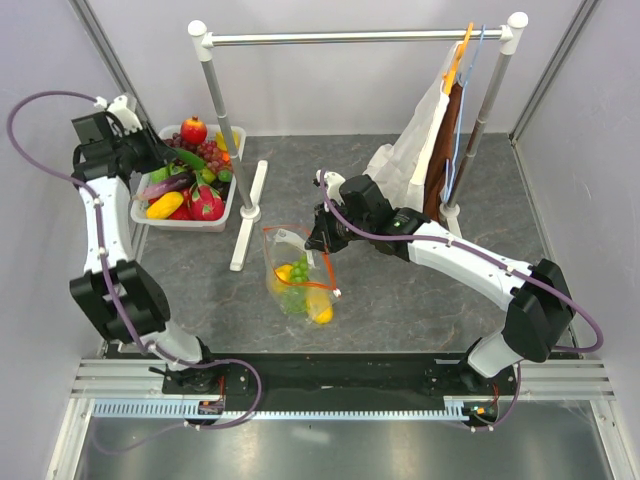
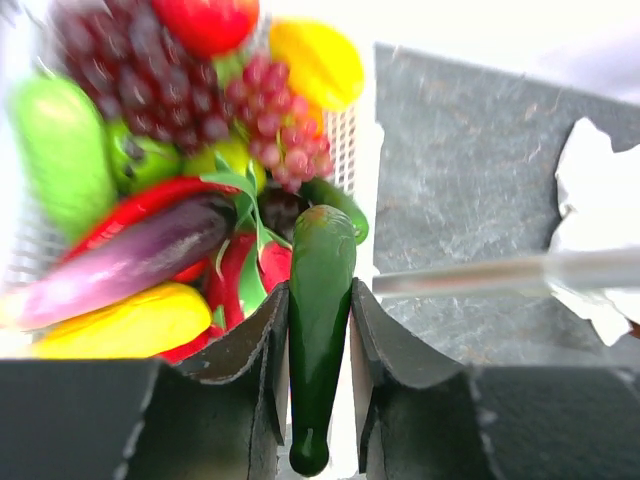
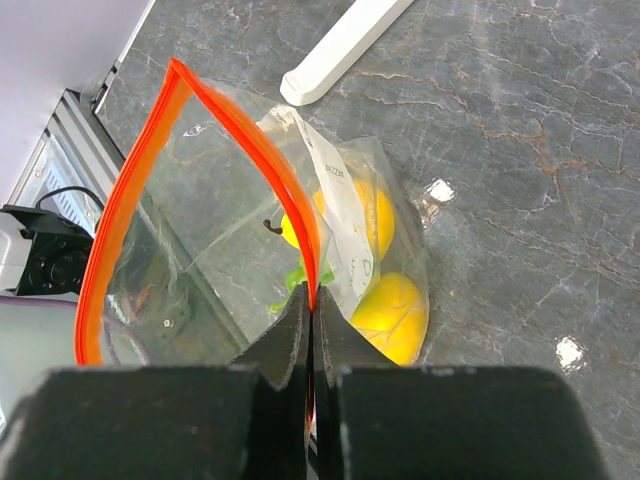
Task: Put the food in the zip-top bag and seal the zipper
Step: Pick up the fake vegetable from the bin, then place the fake vegetable in the zipper food storage bag.
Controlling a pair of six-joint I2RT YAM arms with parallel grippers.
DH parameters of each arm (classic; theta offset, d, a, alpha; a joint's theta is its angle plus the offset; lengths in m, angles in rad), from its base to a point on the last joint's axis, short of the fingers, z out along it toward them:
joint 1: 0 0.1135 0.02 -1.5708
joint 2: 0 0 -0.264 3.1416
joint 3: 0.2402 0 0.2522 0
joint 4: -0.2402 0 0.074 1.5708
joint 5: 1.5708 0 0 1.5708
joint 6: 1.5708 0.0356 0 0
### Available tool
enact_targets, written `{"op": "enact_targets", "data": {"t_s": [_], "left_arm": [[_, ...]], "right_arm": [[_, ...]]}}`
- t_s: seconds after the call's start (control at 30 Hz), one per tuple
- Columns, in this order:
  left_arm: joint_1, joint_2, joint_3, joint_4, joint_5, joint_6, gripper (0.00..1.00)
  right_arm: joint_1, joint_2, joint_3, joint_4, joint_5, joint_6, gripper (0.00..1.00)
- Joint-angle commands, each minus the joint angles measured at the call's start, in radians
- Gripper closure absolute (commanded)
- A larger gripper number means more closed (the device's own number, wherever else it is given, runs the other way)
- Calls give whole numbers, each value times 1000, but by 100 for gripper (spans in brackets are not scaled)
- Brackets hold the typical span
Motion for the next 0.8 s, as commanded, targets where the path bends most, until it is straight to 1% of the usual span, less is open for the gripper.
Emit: {"op": "enact_targets", "data": {"t_s": [0.0, 0.03, 0.1, 0.13, 0.2, 0.23, 0.3, 0.33, 0.4, 0.43, 0.47, 0.53, 0.57, 0.63, 0.67, 0.7, 0.77], "left_arm": [[5, -168, 3, -52, -68, 104, 87], [5, -191, 5, -71, -67, 154, 88], [8, -261, 6, -121, -70, 190, 89], [8, -285, 3, -179, -62, 234, 90], [14, -338, -4, -255, -56, 271, 90], [19, -389, -4, -328, -18, 303, 90], [19, -424, 18, -408, 48, 340, 90], [17, -449, 34, -498, 136, 366, 90], [4, -454, 84, -595, 232, 408, 89], [-8, -452, 98, -637, 304, 414, 89], [-45, -450, 109, -707, 324, 420, 89], [-96, -455, 112, -744, 359, 425, 89], [-160, -466, 100, -757, 369, 420, 89], [-238, -481, 63, -751, 358, 388, 89], [-321, -486, 57, -749, 350, 379, 89], [-353, -487, 51, -735, 337, 350, 89], [-454, -493, 40, -705, 303, 312, 89]], "right_arm": [[4, -22, -1, 14, 11, -24, 100], [5, -23, -3, 12, 13, -25, 100], [4, -28, -3, 14, 16, -27, 100], [4, -31, -4, 14, 14, -28, 100], [4, -34, -4, 15, 16, -31, 100], [4, -34, -4, 14, 17, -33, 100], [4, -34, -6, 15, 17, -36, 100], [4, -33, -10, 19, 19, -36, 100], [4, -30, -12, 25, 19, -39, 100], [5, -25, -16, 32, 19, -39, 100], [5, -23, -16, 35, 17, -39, 100], [4, -20, -12, 42, 20, -39, 100], [4, -19, -9, 42, 19, -33, 100], [4, -17, -1, 42, 19, -33, 100], [5, -22, 0, 43, 17, -33, 100], [5, -25, 3, 42, 19, -33, 100], [7, -37, 8, 40, 13, -30, 100]]}}
